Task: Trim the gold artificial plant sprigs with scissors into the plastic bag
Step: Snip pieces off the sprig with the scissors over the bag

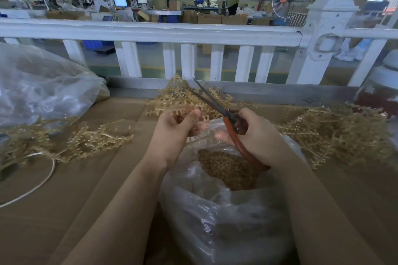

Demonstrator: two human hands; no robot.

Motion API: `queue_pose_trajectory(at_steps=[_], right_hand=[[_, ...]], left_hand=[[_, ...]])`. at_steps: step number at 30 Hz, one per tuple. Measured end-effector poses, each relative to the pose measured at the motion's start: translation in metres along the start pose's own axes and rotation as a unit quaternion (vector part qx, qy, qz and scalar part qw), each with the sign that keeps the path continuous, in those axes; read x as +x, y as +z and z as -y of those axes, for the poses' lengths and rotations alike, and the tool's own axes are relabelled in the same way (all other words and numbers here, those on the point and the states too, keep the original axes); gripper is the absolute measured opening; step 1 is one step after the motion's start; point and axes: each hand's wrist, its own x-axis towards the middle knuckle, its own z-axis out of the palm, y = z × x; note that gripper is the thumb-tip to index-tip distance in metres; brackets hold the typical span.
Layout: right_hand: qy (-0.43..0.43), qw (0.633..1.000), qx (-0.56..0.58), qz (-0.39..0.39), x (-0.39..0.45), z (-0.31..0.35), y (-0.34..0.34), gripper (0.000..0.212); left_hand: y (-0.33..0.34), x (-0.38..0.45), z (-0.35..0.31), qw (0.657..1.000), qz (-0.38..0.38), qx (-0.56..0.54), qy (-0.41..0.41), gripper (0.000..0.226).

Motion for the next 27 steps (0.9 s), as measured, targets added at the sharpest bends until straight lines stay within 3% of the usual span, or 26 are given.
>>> queue_pose_trajectory(at_steps=[5, 12, 18, 23, 27], right_hand=[[-0.022, 0.999, -0.026, 0.020, -0.0020, -0.0015, 0.0027, 0.065], [-0.031, 0.998, -0.051, 0.010, -0.0017, -0.0055, 0.0035, 0.077], [-0.058, 0.995, -0.082, -0.007, 0.0003, -0.0094, 0.0047, 0.070], [-0.066, 0.994, -0.087, -0.014, -0.0012, -0.0101, 0.0050, 0.058], [-0.068, 0.993, -0.090, -0.029, -0.0010, -0.0111, 0.0064, 0.060]], left_hand=[[-0.0038, 0.0000, -0.0049, 1.000, -0.004, 0.001, 0.016, 0.021], [-0.0061, 0.0016, -0.0013, 1.000, -0.009, 0.009, -0.006, 0.018], [-0.0059, 0.0015, -0.0019, 1.000, 0.002, -0.017, -0.022, 0.028], [-0.0047, 0.0005, -0.0005, 0.998, 0.010, -0.054, -0.033, 0.003], [-0.0044, 0.0018, 0.0015, 0.998, 0.003, -0.056, -0.030, 0.011]])
